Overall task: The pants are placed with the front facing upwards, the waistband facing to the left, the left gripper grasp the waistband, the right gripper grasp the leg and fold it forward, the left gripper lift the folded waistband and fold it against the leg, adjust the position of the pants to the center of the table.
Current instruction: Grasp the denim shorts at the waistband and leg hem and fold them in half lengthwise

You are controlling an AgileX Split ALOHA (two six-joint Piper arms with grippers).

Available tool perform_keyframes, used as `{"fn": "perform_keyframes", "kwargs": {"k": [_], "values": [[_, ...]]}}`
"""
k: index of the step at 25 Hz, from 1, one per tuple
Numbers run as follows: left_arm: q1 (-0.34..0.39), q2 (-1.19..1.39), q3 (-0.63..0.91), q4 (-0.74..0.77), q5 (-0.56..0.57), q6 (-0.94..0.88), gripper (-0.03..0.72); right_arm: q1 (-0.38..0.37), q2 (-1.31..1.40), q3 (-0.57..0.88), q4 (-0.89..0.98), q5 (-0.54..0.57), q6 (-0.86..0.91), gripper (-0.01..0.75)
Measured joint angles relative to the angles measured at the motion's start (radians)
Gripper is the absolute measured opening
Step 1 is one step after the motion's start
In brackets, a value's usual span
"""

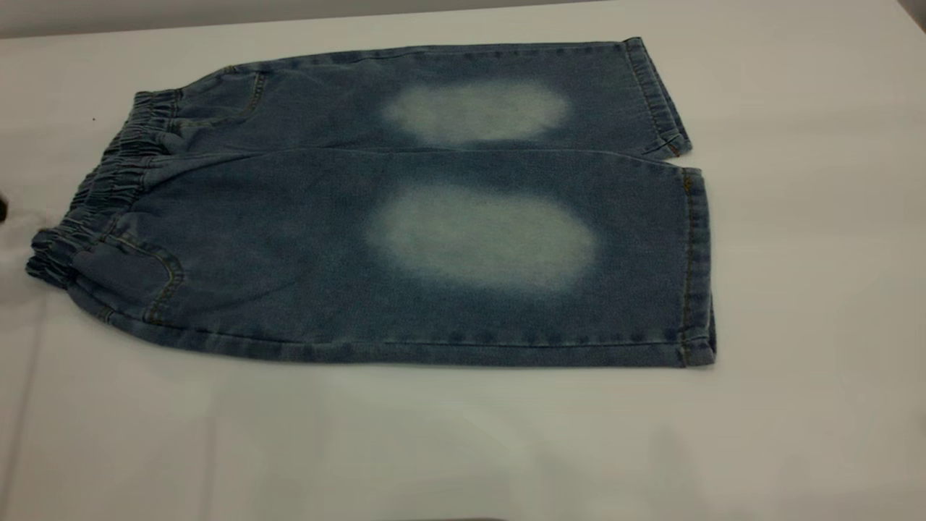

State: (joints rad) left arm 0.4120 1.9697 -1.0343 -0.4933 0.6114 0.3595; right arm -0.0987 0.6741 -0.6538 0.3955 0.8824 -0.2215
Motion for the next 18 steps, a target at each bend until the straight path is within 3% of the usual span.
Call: {"fn": "perform_keyframes", "kwargs": {"k": [5, 12, 18], "values": [[0.0, 0.031, 0.001, 0.034, -0.029, -0.029, 0.526, 0.0, 0.0, 0.0, 0.001, 0.0, 0.0, 0.477], [-0.04, 0.081, 0.001, -0.152, -0.057, 0.16, 0.519, 0.0, 0.0, 0.0, 0.001, 0.0, 0.0, 0.477], [-0.069, 0.081, 0.001, -0.193, -0.075, 0.196, 0.519, 0.0, 0.0, 0.0, 0.001, 0.0, 0.0, 0.477]]}}
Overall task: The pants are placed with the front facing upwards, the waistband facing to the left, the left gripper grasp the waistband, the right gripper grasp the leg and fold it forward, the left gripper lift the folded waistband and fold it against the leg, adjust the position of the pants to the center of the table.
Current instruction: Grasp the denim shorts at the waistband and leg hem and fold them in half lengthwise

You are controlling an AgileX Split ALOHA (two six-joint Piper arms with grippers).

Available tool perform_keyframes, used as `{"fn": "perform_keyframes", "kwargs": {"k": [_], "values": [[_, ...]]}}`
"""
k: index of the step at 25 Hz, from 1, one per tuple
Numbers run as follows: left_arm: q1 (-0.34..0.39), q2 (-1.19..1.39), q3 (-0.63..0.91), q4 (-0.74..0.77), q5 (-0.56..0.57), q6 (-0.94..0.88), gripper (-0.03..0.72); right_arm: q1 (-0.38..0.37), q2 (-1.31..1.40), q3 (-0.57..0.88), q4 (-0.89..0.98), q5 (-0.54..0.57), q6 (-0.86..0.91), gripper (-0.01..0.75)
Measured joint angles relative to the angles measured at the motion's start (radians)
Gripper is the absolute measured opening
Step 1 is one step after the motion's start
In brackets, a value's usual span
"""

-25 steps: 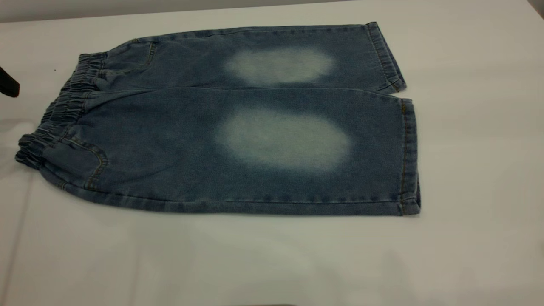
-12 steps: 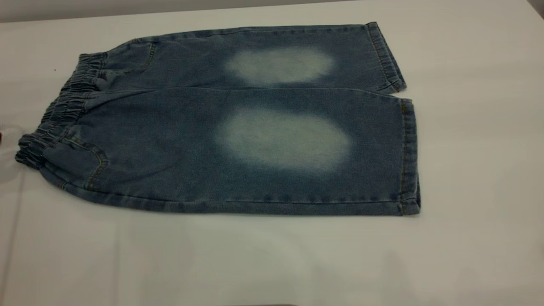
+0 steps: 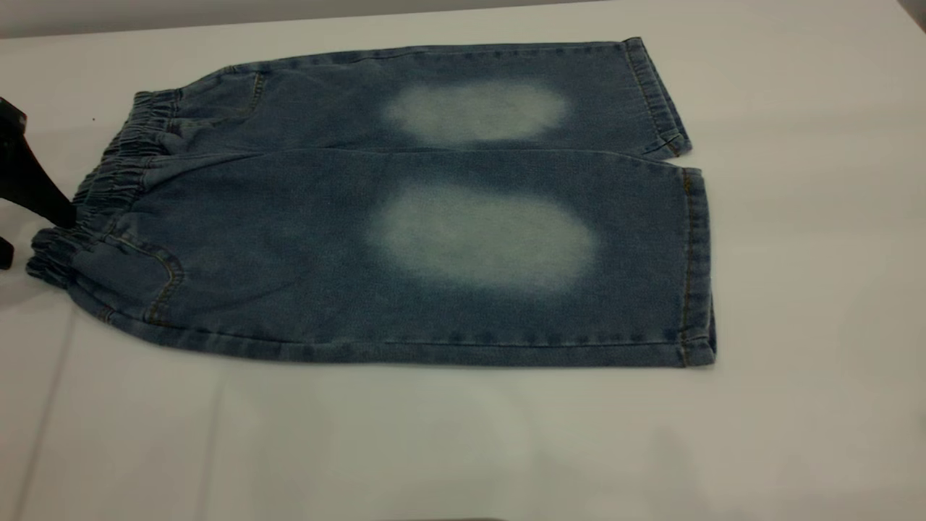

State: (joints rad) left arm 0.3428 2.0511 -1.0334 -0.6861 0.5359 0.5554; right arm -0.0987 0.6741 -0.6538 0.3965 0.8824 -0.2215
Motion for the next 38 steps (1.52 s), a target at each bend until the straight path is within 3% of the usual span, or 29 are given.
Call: {"fn": "perform_keyframes", "kwargs": {"k": [16, 20, 26, 32, 38], "values": [[0.0, 0.061, -0.001, 0.081, -0.029, -0.091, 0.499, 0.0, 0.0, 0.0, 0.0, 0.004, 0.0, 0.477], [0.0, 0.061, -0.001, 0.081, -0.048, -0.092, 0.395, 0.0, 0.0, 0.0, 0.0, 0.004, 0.0, 0.477], [0.0, 0.061, -0.001, 0.076, -0.055, -0.086, 0.09, 0.0, 0.0, 0.0, 0.0, 0.004, 0.0, 0.477], [-0.026, 0.038, -0.002, 0.08, -0.043, -0.051, 0.066, 0.0, 0.003, 0.0, 0.032, 0.005, -0.022, 0.477], [-0.076, 0.006, -0.008, 0.087, -0.03, -0.039, 0.066, 0.0, 0.102, 0.065, 0.179, 0.004, -0.217, 0.477]]}}
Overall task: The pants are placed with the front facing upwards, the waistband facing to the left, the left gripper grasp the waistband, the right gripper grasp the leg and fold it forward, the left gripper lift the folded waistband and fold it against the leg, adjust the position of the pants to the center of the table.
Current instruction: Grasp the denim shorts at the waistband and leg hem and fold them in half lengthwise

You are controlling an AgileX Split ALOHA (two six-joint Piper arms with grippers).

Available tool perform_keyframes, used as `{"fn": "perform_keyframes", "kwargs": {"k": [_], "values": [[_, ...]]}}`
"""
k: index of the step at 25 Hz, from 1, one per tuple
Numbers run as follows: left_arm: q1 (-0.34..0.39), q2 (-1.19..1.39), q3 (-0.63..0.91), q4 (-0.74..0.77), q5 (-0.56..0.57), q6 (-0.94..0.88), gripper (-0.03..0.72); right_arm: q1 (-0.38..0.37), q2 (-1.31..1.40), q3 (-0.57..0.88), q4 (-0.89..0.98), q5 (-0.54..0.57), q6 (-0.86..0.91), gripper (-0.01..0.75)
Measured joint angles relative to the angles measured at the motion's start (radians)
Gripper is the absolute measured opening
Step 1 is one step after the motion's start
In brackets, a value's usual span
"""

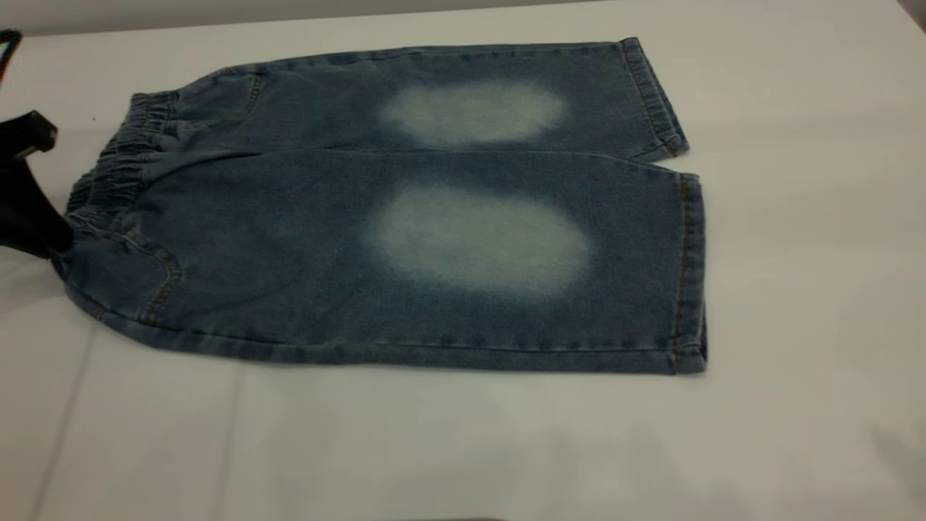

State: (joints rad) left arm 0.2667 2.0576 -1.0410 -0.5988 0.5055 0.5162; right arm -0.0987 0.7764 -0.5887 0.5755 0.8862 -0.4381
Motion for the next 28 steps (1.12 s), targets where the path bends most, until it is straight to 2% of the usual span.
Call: {"fn": "perform_keyframes", "kwargs": {"k": [7, 9, 12, 17, 21, 24, 28], "values": [[-0.011, -0.002, -0.009, 0.001, 0.015, 0.002, 0.063, 0.001, 0.207, 0.011, 0.073, -0.024, -0.271, 0.477], [-0.011, -0.002, -0.01, 0.001, 0.017, 0.002, 0.063, 0.022, 0.267, 0.011, 0.1, -0.04, -0.328, 0.477], [-0.011, -0.002, -0.01, 0.001, 0.02, 0.002, 0.063, 0.097, 0.359, 0.011, 0.114, -0.104, -0.37, 0.477], [-0.011, -0.002, -0.01, 0.001, 0.02, 0.002, 0.063, 0.288, 0.532, 0.002, 0.107, -0.279, -0.374, 0.477], [-0.011, -0.002, -0.01, 0.001, 0.02, 0.002, 0.062, 0.428, 0.711, -0.06, 0.053, -0.372, -0.334, 0.477], [-0.011, -0.002, -0.01, 0.001, 0.021, 0.003, 0.062, 0.491, 0.857, -0.123, -0.018, -0.4, -0.269, 0.477], [-0.011, -0.002, -0.01, 0.001, 0.021, 0.003, 0.062, 0.533, 1.011, -0.203, -0.119, -0.409, -0.178, 0.477]]}}
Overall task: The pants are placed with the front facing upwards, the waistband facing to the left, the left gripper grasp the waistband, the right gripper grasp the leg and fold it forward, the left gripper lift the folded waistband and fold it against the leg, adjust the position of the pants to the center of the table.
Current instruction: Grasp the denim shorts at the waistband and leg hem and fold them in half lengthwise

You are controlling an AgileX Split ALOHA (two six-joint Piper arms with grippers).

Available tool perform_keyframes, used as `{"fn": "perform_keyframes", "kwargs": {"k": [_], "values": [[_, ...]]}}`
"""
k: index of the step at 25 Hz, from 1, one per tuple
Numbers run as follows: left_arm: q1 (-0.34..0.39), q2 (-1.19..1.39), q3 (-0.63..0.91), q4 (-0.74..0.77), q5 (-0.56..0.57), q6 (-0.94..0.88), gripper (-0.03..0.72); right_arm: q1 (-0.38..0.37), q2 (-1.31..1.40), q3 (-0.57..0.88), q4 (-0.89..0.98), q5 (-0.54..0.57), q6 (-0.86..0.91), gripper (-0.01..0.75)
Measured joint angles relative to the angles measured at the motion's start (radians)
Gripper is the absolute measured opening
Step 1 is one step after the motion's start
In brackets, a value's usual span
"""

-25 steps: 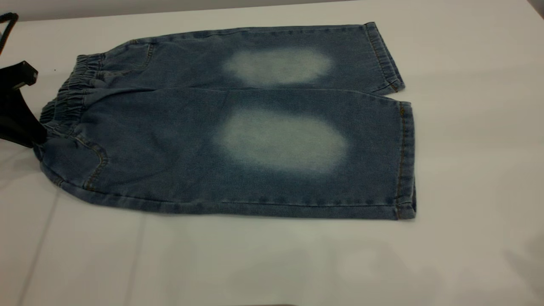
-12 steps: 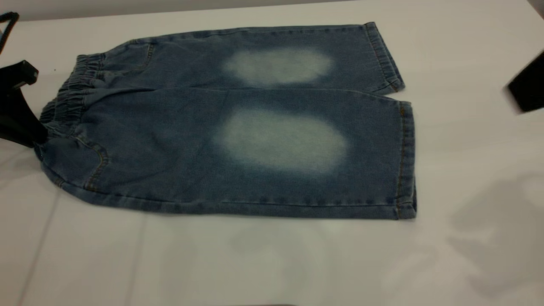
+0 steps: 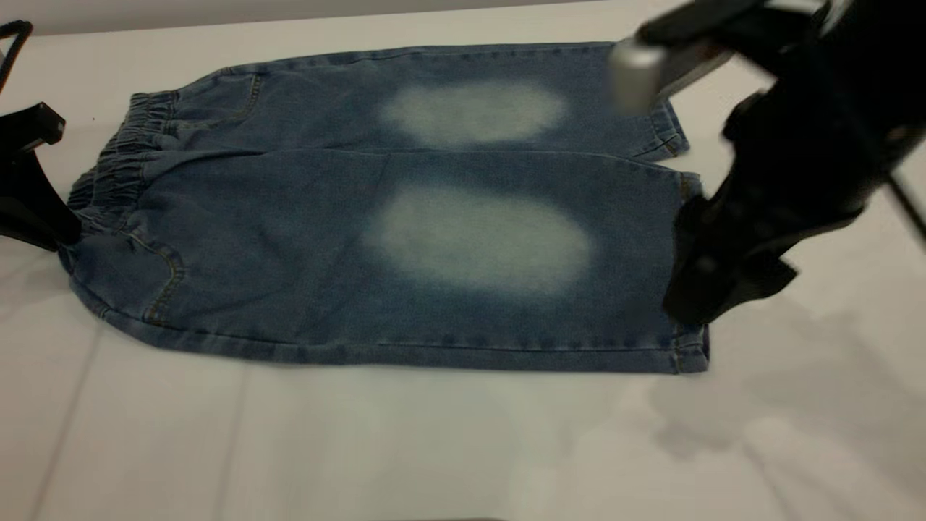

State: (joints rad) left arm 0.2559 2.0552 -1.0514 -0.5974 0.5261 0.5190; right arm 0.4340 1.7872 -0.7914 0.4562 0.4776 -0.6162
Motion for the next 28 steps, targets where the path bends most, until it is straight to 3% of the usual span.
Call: {"fn": "perform_keyframes", "kwargs": {"k": [15, 28], "values": [[0.0, 0.0, 0.0, 0.0, 0.0, 0.002, 0.062, 0.035, 0.27, -0.124, -0.045, -0.041, 0.084, 0.461], [-0.002, 0.0, 0.0, 0.0, -0.001, 0.002, 0.062, 0.035, 0.279, -0.125, -0.232, -0.047, 0.331, 0.454]]}}
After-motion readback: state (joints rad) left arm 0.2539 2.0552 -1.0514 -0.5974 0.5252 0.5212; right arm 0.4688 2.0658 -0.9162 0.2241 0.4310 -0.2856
